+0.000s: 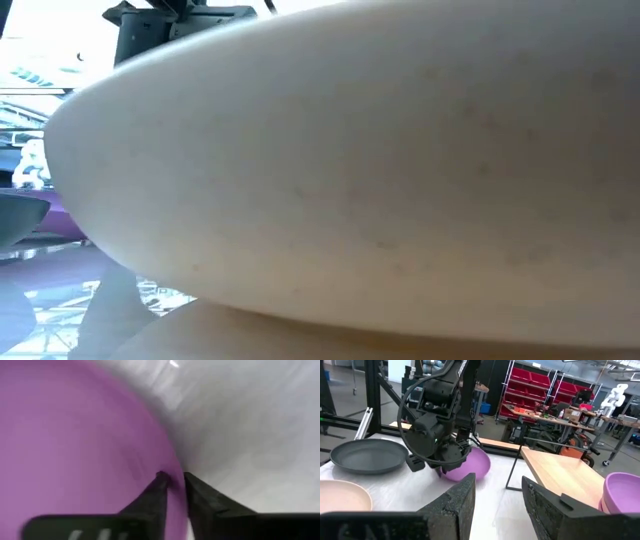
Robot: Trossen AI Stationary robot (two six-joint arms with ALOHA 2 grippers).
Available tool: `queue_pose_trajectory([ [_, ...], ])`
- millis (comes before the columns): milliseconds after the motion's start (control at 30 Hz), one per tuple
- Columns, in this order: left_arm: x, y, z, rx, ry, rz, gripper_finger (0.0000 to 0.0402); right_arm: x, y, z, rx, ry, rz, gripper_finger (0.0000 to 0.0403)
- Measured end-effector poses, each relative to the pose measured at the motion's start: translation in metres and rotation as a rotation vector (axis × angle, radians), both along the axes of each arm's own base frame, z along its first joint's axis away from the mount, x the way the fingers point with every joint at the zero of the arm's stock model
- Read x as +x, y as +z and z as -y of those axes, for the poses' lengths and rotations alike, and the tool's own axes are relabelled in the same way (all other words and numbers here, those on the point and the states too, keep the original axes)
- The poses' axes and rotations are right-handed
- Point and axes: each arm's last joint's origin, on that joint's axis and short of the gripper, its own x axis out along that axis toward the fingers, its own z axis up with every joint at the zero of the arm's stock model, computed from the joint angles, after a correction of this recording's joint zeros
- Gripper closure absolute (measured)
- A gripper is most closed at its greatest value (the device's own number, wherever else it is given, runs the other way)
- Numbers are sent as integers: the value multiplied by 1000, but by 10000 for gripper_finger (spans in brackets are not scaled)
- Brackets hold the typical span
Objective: Place and stack plates onto a shelf
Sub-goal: Stack the purple plate on top of the purple plate on the shelf
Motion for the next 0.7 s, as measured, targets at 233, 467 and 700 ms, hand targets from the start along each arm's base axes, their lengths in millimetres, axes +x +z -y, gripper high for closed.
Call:
queue_pose_trajectory([
  [233,7,46,13,-115,-152,143,392,0,1,0,-23,1,10,261],
  [467,20,142,39,21,-449,513,392,-10,15,0,4,3,127,261],
  [700,37,201,22,491,-736,631,392,-22,29,0,93,23,259,261],
])
